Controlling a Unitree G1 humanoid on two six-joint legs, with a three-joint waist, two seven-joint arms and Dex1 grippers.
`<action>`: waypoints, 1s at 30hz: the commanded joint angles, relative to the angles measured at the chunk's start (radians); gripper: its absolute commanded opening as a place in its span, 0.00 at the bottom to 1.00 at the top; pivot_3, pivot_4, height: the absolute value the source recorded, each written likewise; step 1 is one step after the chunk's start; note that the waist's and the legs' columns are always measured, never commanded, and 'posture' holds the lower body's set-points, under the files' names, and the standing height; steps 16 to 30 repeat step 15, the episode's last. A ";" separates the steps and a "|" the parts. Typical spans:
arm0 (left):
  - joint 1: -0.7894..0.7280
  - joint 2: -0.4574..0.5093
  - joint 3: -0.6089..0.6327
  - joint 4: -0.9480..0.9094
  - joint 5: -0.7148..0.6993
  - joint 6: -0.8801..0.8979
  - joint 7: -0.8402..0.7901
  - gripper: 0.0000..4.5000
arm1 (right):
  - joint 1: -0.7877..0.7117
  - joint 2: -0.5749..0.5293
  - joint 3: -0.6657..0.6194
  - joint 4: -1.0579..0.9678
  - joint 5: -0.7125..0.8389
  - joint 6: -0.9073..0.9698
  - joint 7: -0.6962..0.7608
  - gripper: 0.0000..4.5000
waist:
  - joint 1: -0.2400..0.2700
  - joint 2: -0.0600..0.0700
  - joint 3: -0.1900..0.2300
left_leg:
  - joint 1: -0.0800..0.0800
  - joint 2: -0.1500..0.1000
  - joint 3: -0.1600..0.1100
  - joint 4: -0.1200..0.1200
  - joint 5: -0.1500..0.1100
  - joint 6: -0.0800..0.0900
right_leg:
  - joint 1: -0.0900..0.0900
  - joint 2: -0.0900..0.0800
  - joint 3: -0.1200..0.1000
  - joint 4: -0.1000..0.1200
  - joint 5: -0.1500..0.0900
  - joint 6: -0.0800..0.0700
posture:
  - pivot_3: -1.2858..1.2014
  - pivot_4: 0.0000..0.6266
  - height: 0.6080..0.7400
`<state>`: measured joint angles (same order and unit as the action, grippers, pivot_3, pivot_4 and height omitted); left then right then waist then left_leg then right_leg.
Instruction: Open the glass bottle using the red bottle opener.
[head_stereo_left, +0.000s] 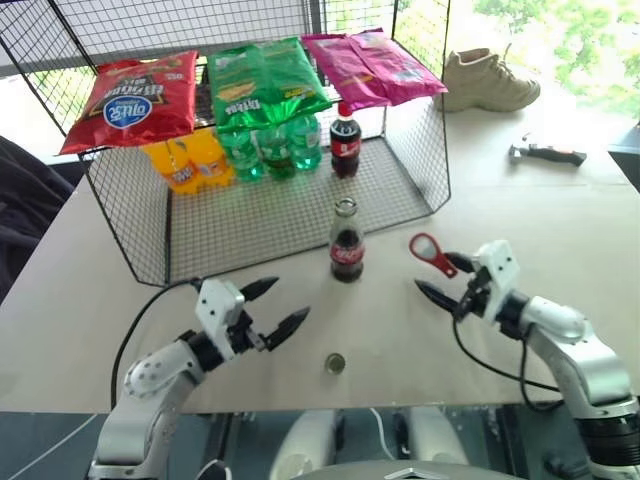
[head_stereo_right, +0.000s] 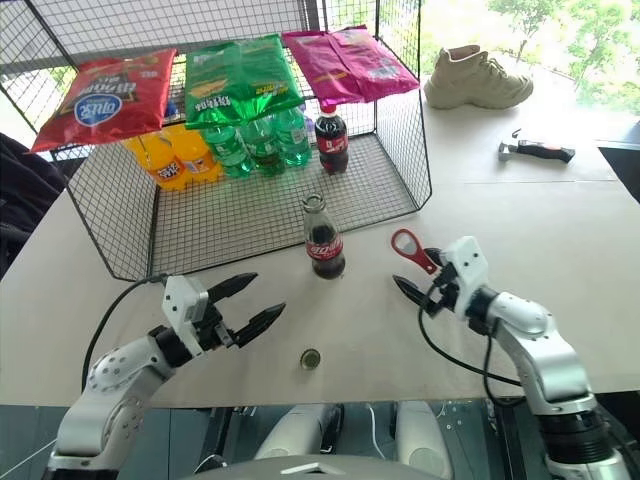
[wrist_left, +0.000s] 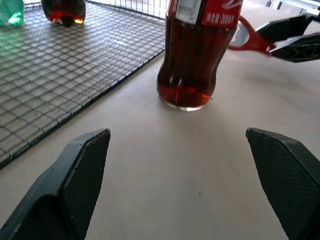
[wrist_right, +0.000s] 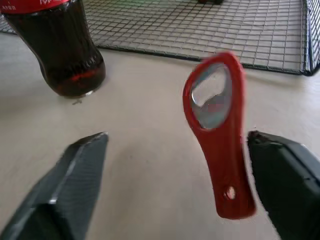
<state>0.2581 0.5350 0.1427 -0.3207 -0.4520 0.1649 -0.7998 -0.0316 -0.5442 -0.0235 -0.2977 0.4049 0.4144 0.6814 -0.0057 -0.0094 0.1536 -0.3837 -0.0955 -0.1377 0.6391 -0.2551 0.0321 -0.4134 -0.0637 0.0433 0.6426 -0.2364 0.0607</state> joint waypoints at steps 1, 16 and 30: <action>0.042 0.042 0.067 -0.025 0.005 -0.004 -0.005 1.00 | 0.064 -0.058 -0.095 -0.002 0.022 -0.111 0.105 0.99 | 0.002 0.000 0.000 | 0.000 0.000 0.000 0.000 0.000 0.000 | 0.000 0.000 0.000 0.000 0.000 0.000 | 0.52 0.24 0.94; 0.130 0.070 0.129 0.010 0.030 -0.040 -0.017 1.00 | 0.180 -0.187 -0.324 0.353 0.061 -0.477 0.454 0.99 | 0.015 0.000 0.000 | 0.002 0.003 0.002 0.002 0.000 0.000 | 0.004 0.001 0.000 0.000 0.000 0.000 | 0.52 0.24 0.94; 0.130 0.070 0.129 0.010 0.030 -0.040 -0.017 1.00 | 0.180 -0.187 -0.324 0.353 0.061 -0.477 0.454 0.99 | 0.015 0.000 0.000 | 0.002 0.003 0.002 0.002 0.000 0.000 | 0.004 0.001 0.000 0.000 0.000 0.000 | 0.52 0.24 0.94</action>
